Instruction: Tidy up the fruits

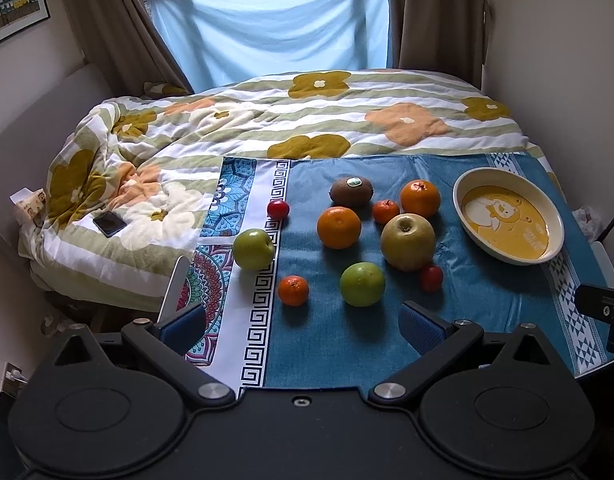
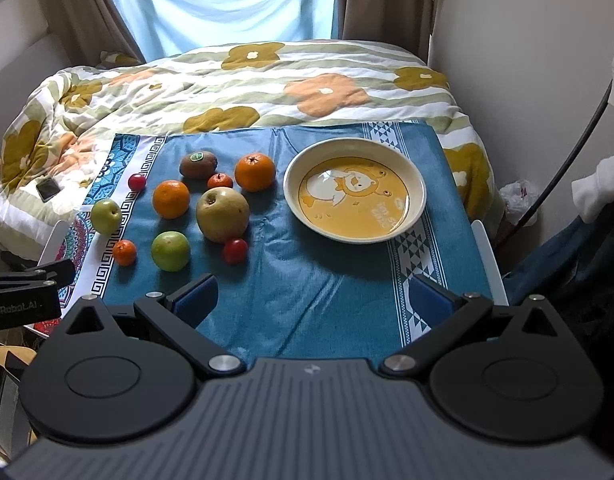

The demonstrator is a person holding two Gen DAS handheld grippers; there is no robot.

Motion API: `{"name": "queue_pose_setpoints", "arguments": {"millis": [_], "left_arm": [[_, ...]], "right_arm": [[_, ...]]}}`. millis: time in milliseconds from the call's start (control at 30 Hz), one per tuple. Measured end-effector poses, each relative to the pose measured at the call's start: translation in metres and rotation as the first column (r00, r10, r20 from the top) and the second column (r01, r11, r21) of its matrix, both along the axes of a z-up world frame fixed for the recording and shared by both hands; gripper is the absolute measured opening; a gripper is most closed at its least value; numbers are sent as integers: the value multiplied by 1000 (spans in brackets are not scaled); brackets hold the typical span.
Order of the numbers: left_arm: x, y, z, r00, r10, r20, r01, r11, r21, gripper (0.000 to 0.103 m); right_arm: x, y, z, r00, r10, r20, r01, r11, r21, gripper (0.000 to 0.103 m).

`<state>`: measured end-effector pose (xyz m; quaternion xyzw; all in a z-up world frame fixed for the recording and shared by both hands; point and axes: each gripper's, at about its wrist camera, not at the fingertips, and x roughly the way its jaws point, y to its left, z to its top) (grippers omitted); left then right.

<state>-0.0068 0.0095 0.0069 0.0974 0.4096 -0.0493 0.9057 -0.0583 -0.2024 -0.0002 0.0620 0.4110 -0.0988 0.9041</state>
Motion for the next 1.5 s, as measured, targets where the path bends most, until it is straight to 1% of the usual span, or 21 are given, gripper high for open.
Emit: {"name": "queue_pose_setpoints", "arguments": {"millis": [167, 533, 967, 1500], "left_arm": [[0, -1, 3, 1000, -3, 11, 3, 1000, 12, 103], [2, 2, 6, 1000, 15, 13, -15, 1000, -1, 103], [1, 0, 7, 1000, 17, 26, -17, 1000, 19, 103], [-1, 1, 9, 999, 13, 35, -13, 1000, 16, 103]], "right_arm": [[0, 1, 2, 1000, 0, 4, 0, 1000, -4, 103], [-1, 2, 5, 1000, 5, 12, -5, 1000, -4, 103], [-1, 3, 6, 1000, 3, 15, -3, 1000, -4, 103], [-1, 1, 6, 1000, 1, 15, -1, 1000, 4, 103]]}}
